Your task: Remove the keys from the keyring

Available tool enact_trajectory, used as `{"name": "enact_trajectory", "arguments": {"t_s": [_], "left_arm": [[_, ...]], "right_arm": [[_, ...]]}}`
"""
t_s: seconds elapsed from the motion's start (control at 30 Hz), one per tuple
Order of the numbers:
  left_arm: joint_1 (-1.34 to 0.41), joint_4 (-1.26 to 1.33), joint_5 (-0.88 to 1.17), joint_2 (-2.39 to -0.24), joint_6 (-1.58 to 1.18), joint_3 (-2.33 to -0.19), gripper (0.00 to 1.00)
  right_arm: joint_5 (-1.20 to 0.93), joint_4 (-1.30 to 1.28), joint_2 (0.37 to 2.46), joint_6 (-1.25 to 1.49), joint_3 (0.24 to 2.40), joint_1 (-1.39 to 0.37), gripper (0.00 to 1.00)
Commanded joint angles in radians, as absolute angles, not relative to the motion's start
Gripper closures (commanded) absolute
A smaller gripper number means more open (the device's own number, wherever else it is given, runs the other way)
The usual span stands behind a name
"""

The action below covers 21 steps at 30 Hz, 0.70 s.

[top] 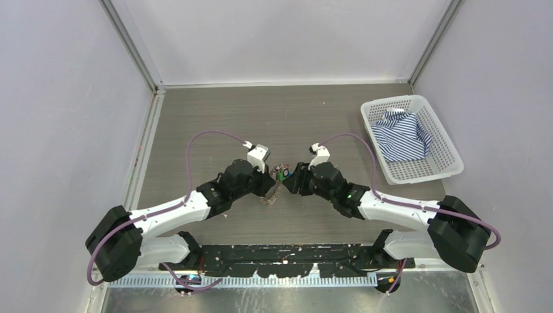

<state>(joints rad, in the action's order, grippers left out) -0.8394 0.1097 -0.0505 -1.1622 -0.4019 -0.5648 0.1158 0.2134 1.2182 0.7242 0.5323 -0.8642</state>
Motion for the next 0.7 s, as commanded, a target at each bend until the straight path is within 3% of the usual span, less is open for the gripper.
{"name": "enact_trajectory", "arguments": {"t_s": [0.0,0.23,0.37,0.67], "left_arm": [[-0.838,0.045,-0.032,-1.175,-0.386,-0.595,0.99],[-0.838,0.043,-0.01,-1.176,-0.384,-0.608,0.99],[-0.838,0.04,-0.006,-1.163,-0.387,-0.611,0.99],[-0.839,0.031,-0.005,-1.158,-0.403,-0.619,1.0]], "right_arm": [[0.2,0.453,1.228,0.652,0.524,-0.932,0.5],[0.235,0.613,1.371,0.645,0.518,-0.939,0.51],[0.265,0.671,1.448,0.626,0.526,-0.94,0.57],[0.361,0.748,1.503,0.602,0.531,-0.975,0.55]]}}
